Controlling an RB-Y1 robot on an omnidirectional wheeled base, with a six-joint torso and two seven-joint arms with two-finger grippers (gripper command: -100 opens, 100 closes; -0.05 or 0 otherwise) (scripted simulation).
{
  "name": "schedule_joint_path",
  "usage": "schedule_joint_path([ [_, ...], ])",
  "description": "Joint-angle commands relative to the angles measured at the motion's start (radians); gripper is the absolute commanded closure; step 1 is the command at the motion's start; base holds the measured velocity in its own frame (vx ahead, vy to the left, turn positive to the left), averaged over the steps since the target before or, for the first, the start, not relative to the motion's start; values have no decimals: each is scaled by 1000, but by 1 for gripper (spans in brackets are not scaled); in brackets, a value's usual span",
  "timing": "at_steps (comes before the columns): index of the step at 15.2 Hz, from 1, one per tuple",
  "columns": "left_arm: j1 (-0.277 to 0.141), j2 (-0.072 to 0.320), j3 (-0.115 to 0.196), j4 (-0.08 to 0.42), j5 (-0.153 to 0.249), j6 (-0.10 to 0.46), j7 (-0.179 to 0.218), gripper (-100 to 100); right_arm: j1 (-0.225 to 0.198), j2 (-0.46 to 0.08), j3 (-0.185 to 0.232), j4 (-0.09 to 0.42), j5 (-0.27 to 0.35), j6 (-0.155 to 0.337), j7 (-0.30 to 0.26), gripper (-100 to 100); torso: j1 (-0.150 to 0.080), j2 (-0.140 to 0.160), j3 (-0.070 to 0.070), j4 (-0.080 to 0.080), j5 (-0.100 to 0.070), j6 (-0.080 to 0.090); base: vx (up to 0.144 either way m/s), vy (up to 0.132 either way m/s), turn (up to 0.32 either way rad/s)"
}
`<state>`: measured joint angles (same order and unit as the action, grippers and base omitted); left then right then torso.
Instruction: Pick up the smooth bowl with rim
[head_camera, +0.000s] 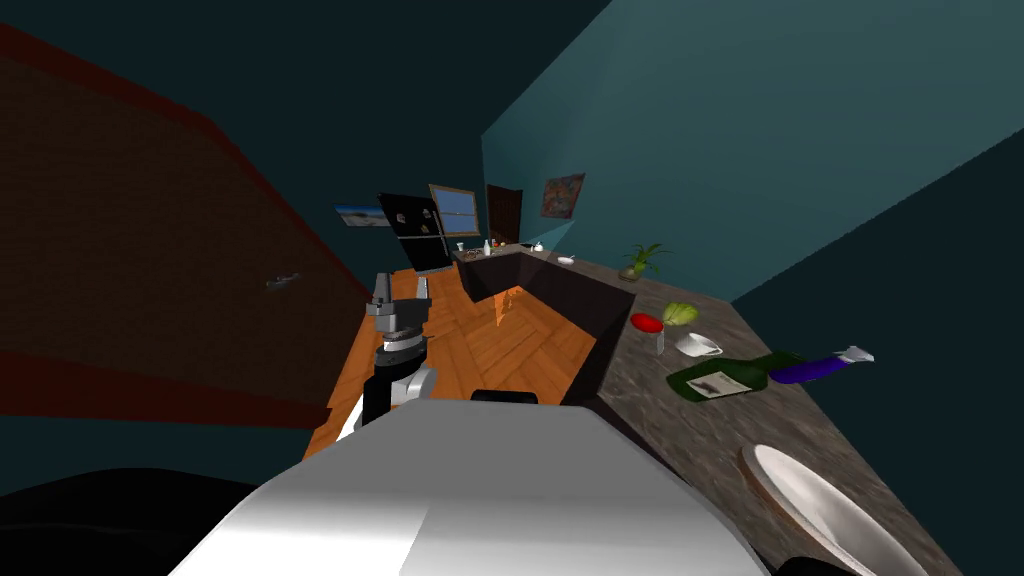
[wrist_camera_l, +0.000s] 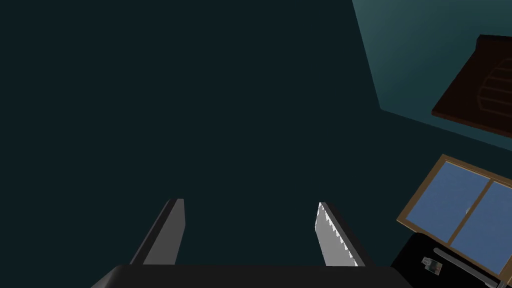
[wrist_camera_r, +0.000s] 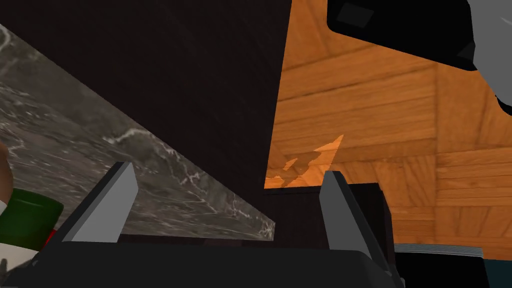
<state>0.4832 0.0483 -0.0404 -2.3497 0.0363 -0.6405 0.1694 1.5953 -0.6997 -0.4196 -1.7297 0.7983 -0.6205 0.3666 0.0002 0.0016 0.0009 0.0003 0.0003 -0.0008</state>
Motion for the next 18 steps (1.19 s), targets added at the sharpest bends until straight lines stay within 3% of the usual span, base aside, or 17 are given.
schedule_joint_path([
  [1, 0, 0, 0, 0, 0, 0, 0, 0, 31, -19, -17, 18, 23, 2, 1, -100, 0, 0, 0, 0, 0, 0, 17, 0, 210],
  [3, 0, 0, 0, 0, 0, 0, 0, 0, 79, -50, -47, 80, 74, 3, 17, -100, 0, 0, 0, 0, 0, 0, 21, -6, 345],
  [4, 0, 0, 0, 0, 0, 0, 0, 0, 79, -50, -47, 80, 76, 3, 17, -100, -1, -1, 0, 0, 0, -1, 23, -24, 281],
  [6, 0, 0, 0, 0, 0, 0, 0, 0, 113, -77, -72, 136, 124, 6, 32, -100, -2, -1, 0, 0, -1, 0, 19, -33, 329],
  [8, 0, 0, 0, 0, 0, 0, 0, 0, 113, -77, -72, 136, 124, 6, 32, -100, -3, -1, 0, 0, -1, 0, 12, -37, 195],
  [13, 0, 0, 0, 0, 0, 0, 0, 0, 141, -117, -97, 223, 204, 12, 56, -100, -4, 0, 0, 0, -1, -1, 4, -39, 265],
  [18, 0, 0, 0, 0, 0, 0, 0, 0, 110, -133, -61, 269, 274, 1, 76, -100, -8, 2, 1, 1, -2, 0, -26, -87, 301],
])
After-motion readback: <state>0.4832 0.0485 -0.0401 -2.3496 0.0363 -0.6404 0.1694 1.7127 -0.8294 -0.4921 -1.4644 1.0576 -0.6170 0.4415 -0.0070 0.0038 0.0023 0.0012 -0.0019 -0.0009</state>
